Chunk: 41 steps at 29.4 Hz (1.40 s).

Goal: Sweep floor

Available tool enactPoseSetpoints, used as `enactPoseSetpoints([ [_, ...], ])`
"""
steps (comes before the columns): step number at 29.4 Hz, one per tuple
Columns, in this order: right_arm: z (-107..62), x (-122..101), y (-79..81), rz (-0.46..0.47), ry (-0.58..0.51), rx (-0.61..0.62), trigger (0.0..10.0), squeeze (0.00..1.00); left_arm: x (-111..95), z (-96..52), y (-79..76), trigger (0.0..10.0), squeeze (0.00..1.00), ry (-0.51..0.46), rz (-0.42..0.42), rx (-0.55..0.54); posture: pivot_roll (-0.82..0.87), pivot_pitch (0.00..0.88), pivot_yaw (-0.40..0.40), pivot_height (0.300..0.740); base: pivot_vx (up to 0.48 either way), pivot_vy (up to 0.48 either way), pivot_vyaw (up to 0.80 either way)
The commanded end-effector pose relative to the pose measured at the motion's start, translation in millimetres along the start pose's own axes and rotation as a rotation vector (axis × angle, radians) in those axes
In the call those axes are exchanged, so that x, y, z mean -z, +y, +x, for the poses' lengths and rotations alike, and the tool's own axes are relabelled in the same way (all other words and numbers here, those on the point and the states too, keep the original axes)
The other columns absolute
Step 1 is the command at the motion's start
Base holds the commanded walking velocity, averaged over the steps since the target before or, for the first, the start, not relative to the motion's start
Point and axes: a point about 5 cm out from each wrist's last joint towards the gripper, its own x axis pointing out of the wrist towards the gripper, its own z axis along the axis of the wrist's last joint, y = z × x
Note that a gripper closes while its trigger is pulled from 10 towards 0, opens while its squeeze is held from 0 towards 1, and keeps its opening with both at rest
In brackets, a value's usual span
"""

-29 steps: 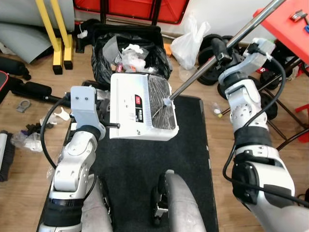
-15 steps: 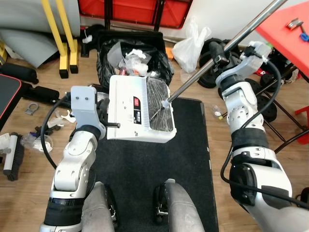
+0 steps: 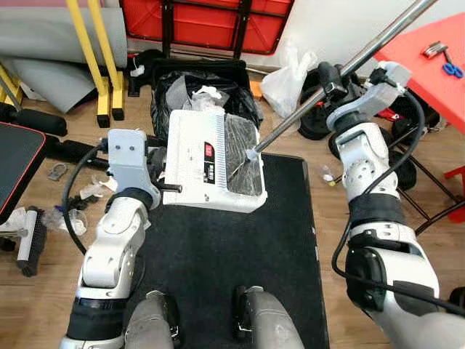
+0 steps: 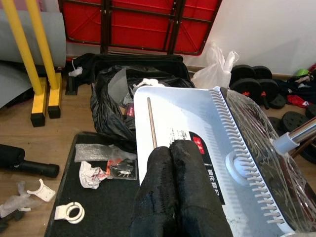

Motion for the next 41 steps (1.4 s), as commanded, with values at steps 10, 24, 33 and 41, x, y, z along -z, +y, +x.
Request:
enactPoseSetpoints([
  [10, -0.8, -11.2, 2.9, -0.007, -0.069, -0.005, 10.0, 0.00, 1.9, -0.1, -5.6, 10.0, 0.00, -0.002, -0.006, 0.080, -0.11, 0.126, -0.168, 0.733, 0.326, 0.000, -0.32],
  [24, -2.5, -11.6, 10.4, -0.047, -0.065, -0.053, 10.0, 0.00, 0.7, 1.5, -6.6, 10.0, 0.00, -0.012, -0.003, 0.087, -0.11, 0.122, -0.167, 0.733, 0.328, 0.000, 0.20],
  [33, -2.2, -12.5, 8.1, 0.002, -0.075, -0.030, 10.0, 0.00, 1.2, 0.9, -6.8, 10.0, 0.00, -0.010, -0.001, 0.091, -0.11, 0.125, -0.167, 0.733, 0.330, 0.000, 0.29],
  [41, -1.9, -16.0, 4.7, -0.001, -0.081, -0.018, 10.0, 0.00, 1.8, 0.6, -7.1, 10.0, 0.00, -0.009, -0.001, 0.096, -0.11, 0.127, -0.168, 0.733, 0.331, 0.000, 0.00],
])
